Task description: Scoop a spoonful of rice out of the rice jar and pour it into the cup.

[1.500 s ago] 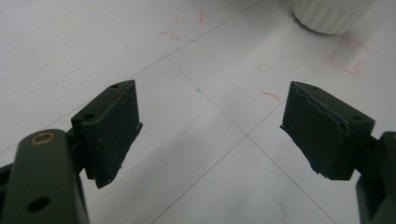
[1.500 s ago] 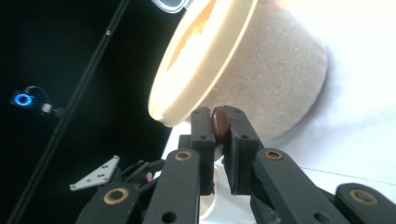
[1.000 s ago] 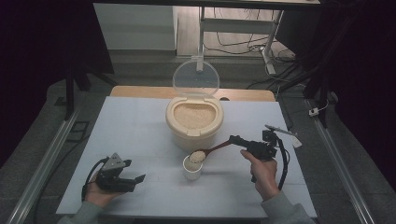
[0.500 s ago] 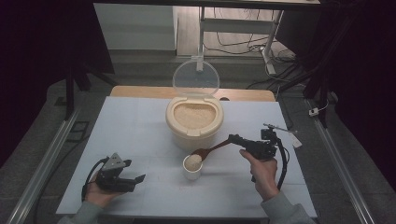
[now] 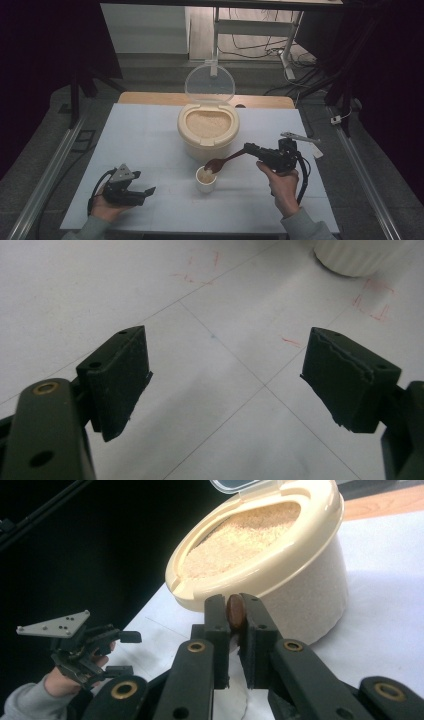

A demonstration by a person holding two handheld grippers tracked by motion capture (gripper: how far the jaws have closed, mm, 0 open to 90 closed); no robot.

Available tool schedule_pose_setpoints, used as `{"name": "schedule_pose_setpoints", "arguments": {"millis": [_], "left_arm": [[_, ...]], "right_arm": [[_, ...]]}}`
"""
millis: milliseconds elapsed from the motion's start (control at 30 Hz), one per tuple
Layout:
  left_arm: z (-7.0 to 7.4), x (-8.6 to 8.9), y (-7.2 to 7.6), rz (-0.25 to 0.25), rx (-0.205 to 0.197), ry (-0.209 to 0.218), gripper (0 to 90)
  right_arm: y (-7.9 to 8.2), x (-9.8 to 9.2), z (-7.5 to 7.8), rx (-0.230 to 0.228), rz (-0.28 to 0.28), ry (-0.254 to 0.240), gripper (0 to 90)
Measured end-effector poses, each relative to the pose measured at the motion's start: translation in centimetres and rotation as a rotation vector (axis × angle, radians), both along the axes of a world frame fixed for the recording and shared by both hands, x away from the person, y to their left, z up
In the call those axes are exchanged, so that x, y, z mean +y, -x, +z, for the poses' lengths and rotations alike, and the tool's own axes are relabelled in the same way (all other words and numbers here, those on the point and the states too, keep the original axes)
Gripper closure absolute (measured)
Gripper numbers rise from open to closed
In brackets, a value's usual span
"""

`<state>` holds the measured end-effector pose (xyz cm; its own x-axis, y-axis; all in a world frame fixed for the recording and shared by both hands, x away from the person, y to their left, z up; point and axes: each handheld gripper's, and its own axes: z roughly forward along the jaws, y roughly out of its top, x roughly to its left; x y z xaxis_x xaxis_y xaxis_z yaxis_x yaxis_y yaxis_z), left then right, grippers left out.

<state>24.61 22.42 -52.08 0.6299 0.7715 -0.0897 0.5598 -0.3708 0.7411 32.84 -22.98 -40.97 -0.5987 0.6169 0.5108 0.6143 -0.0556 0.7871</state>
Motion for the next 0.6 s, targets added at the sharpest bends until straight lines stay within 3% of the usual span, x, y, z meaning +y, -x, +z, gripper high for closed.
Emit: {"name": "schedule_pose_setpoints", "arguments": {"millis": [200, 600], "left_arm": [[0.0, 0.0, 0.0, 0.0, 0.001, 0.001, 18.8], [0.0, 0.0, 0.0, 0.001, 0.001, 0.001, 18.8]], "right_arm": [[0.1, 0.2, 0.1, -0.027, 0.008, 0.02, 82.8], [0.2, -0.9, -0.2, -0.039, 0.018, -0.036, 82.8]]}}
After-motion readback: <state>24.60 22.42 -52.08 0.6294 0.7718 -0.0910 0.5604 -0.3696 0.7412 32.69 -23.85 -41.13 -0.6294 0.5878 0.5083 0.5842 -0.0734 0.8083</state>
